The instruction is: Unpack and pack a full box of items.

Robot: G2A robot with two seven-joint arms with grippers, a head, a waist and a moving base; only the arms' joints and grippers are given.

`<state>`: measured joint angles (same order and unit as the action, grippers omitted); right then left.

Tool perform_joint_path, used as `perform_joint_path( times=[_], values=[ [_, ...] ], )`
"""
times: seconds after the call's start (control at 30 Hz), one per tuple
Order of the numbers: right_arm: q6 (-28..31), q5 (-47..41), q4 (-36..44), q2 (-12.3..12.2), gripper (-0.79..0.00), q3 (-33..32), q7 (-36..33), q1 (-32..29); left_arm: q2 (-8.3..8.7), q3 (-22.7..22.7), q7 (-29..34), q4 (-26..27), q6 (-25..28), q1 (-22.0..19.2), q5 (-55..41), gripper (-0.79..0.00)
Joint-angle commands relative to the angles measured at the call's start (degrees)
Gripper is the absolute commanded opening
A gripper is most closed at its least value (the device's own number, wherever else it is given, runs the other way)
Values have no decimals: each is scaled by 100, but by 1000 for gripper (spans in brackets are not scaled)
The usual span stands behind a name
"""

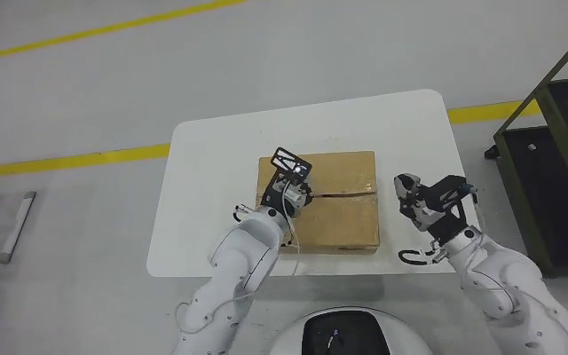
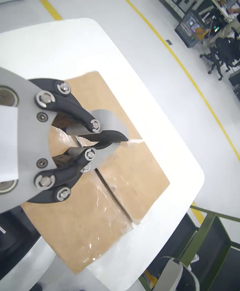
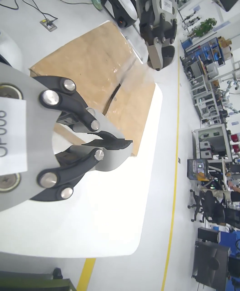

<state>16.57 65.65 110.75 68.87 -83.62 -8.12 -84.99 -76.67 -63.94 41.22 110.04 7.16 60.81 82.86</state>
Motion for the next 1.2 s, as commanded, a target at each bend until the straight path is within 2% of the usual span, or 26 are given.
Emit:
perform_joint_path(
  times=[0.0,0.23,0.37,0.6,0.83,0.97,1.0,1.03,1.07,1.1,1.13,1.17],
  values=[
    [-13,138,-101,12,-785,188,-33,105,43,-286,34,158,-9,166,125,-785],
    [-85,490,-416,52,-785,658,-183,411,167,-1255,90,547,-52,586,489,-785],
    [-148,511,-570,66,-785,748,-257,522,215,-1780,67,600,-228,768,696,-785],
    [-184,470,-639,75,-785,778,-267,587,272,-2423,-22,563,-454,1036,1053,-785],
    [-169,464,-668,72,-785,754,-277,599,284,-2692,-229,246,-818,1130,1345,-785],
    [-154,483,-686,68,-785,742,-284,598,262,-2740,-411,-54,-1312,1163,1465,-785],
    [-150,479,-689,68,-785,739,-286,599,256,-2736,-427,-121,-1379,1179,1449,-733],
    [-155,487,-694,67,-785,732,-290,599,253,-2737,-442,-189,-1408,1185,1451,-606],
    [-155,488,-699,66,-785,728,-287,596,252,-2743,-463,-253,-1430,1191,1477,-443],
    [-150,484,-706,66,-785,726,-290,593,248,-2741,-447,-289,-1438,1185,1437,-514],
    [-157,480,-710,66,-785,722,-289,593,245,-2742,-443,-318,-1429,1175,1399,-459],
    [-157,479,-709,66,-785,722,-289,592,247,-2752,-443,-362,-1408,1168,1435,-65]
  ],
)
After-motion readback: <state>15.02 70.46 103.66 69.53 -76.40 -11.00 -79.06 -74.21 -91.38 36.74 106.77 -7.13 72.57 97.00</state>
